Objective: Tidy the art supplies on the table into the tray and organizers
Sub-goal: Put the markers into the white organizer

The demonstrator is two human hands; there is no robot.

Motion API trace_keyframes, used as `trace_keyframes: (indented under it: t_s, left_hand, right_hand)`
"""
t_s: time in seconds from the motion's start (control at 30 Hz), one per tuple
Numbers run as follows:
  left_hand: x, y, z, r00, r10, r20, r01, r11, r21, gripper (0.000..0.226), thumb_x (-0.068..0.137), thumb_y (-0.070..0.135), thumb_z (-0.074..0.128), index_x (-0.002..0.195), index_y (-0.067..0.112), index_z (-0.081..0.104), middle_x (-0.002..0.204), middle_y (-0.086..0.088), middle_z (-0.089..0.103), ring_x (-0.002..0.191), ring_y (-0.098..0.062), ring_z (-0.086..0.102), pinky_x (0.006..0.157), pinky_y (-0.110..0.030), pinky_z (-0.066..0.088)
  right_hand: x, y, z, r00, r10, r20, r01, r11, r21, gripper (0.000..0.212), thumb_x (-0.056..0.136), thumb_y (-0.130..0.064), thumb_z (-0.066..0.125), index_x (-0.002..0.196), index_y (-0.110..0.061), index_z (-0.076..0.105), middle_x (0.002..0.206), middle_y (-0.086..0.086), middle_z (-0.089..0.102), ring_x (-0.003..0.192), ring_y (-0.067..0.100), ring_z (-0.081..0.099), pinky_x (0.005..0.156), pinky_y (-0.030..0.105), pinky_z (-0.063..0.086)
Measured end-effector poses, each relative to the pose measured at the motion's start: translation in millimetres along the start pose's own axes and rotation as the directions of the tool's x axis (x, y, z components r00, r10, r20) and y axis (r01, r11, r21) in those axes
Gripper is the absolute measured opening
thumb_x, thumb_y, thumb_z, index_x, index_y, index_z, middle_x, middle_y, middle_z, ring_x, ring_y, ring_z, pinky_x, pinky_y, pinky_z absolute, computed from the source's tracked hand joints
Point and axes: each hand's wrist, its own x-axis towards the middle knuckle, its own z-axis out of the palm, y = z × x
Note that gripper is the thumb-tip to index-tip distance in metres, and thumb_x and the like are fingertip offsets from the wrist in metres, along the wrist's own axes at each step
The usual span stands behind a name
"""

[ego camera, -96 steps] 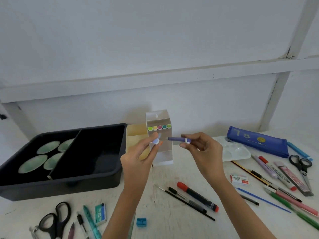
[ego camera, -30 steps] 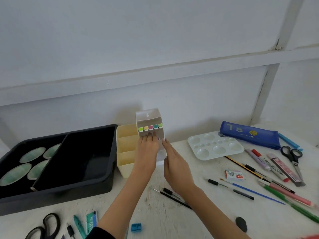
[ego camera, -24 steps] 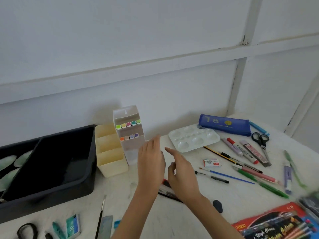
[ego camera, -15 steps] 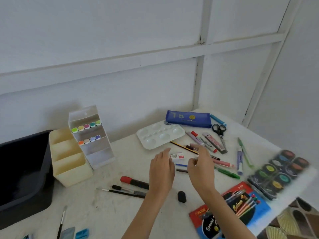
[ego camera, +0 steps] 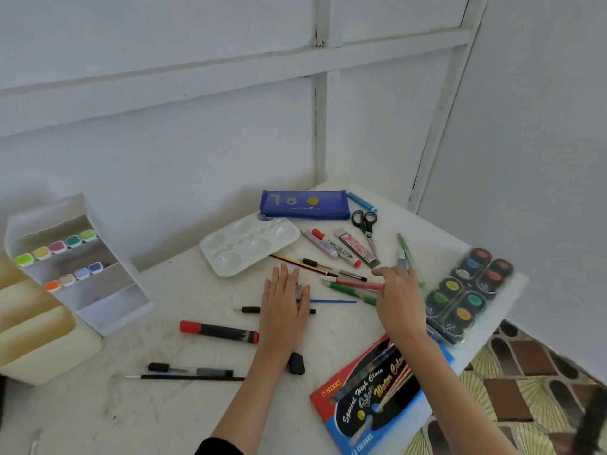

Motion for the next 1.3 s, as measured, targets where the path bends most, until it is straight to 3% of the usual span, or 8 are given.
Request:
trace_keyframes:
  t_s: [0.17, 0.37, 0.57, 0.8, 0.9, 1.0, 1.13, 1.3]
  left_hand:
    - [0, 0, 1, 1.000, 0.002, -0.010, -0.002, 1.000, -0.014, 0.053, 0.100, 0.037, 0.032, 0.149, 0.017, 0.023, 0.158, -0.002, 0.011, 0.145, -0.012, -0.001, 0.116, -0.024, -0.005]
    - [-1, 0, 1, 1.000, -0.003, -0.018, 0.002, 1.000, -0.024, 0.053, 0.100, 0.036, 0.033, 0.148, 0.017, 0.024, 0.157, -0.002, 0.012, 0.145, -0.012, 0.000, 0.115, -0.024, -0.004]
    - [1, -3, 4, 1.000, -0.002, -0.006, 0.002, 1.000, 0.019, 0.063, 0.095, 0.050, 0.017, 0.148, 0.017, 0.024, 0.158, -0.003, 0.011, 0.145, -0.012, 0.000, 0.113, -0.022, -0.007]
    - [-2, 2, -3, 0.999, -0.004, -0.041, 0.002, 0.999, -0.042, 0.070, 0.093, 0.052, -0.002, 0.149, 0.015, 0.018, 0.157, -0.001, 0.006, 0.140, -0.006, -0.008, 0.115, -0.023, -0.005]
    - [-9, 10, -17, 1.000, -0.015, -0.012, 0.013, 0.986, -0.165, 0.047, 0.102, 0.027, 0.020, 0.148, 0.020, 0.018, 0.153, 0.009, -0.001, 0.139, -0.003, -0.008, 0.119, -0.027, 0.006]
    - [-23, 15, -35, 0.989, -0.031, -0.146, -0.006, 0.970, -0.244, 0.058, 0.096, -0.006, 0.036, 0.146, 0.020, 0.027, 0.155, 0.009, 0.012, 0.142, -0.001, 0.005, 0.110, -0.008, 0.009]
    - [-39, 3, -78, 0.871, -0.200, -0.450, 0.052, 0.946, -0.320, 0.051, 0.088, -0.013, 0.041, 0.130, 0.014, 0.054, 0.141, 0.001, 0.047, 0.134, -0.007, 0.037, 0.110, -0.021, 0.033]
    - [-45, -38, -159, 0.646, -0.153, -0.748, 0.018, 0.982, -0.186, 0.032, 0.088, 0.000, 0.048, 0.114, 0.010, 0.063, 0.115, -0.002, 0.064, 0.112, -0.016, 0.055, 0.095, -0.033, 0.047]
  right_hand:
    - [12, 7, 1, 0.999, 0.013, 0.050, -0.005, 0.988, -0.158, 0.047, 0.089, 0.005, 0.050, 0.133, -0.012, 0.049, 0.122, 0.009, 0.054, 0.119, 0.026, 0.039, 0.089, 0.034, 0.044]
    - [22, 8, -3, 0.988, -0.046, 0.148, 0.077, 0.973, -0.217, 0.025, 0.091, -0.029, 0.058, 0.113, -0.019, 0.064, 0.112, 0.003, 0.056, 0.113, 0.022, 0.043, 0.094, 0.033, 0.040]
    - [16, -16, -15, 0.992, -0.129, 0.000, 0.125, 0.959, 0.255, 0.016, 0.085, -0.031, 0.067, 0.093, -0.018, 0.065, 0.084, -0.007, 0.057, 0.084, 0.011, 0.051, 0.065, 0.016, 0.039]
    - [-6, -75, -52, 0.968, 0.090, -0.232, 0.137, 0.586, 0.799, 0.017, 0.084, -0.026, 0.068, 0.098, -0.015, 0.067, 0.079, -0.006, 0.070, 0.068, 0.005, 0.063, 0.063, 0.015, 0.052]
    - [-12, -94, -56, 0.958, 0.143, -0.247, 0.145, 0.502, 0.853, 0.020, 0.085, -0.030, 0.066, 0.098, -0.014, 0.066, 0.081, -0.001, 0.071, 0.073, 0.011, 0.067, 0.067, 0.022, 0.056]
    - [-19, -113, -58, 0.964, 0.108, -0.242, 0.170, 0.446, 0.879, 0.022, 0.087, -0.030, 0.064, 0.098, -0.011, 0.063, 0.083, 0.001, 0.070, 0.072, 0.009, 0.068, 0.063, 0.017, 0.053]
    - [-34, -149, -54, 0.978, -0.027, -0.207, 0.202, 0.372, 0.906, 0.016, 0.087, -0.026, 0.063, 0.095, -0.012, 0.061, 0.083, -0.004, 0.070, 0.074, 0.008, 0.068, 0.066, 0.018, 0.054]
    - [-55, -188, -34, 0.965, -0.214, -0.150, 0.210, 0.291, 0.933, 0.007, 0.087, -0.014, 0.064, 0.092, -0.010, 0.060, 0.083, -0.007, 0.072, 0.077, 0.011, 0.070, 0.069, 0.019, 0.056]
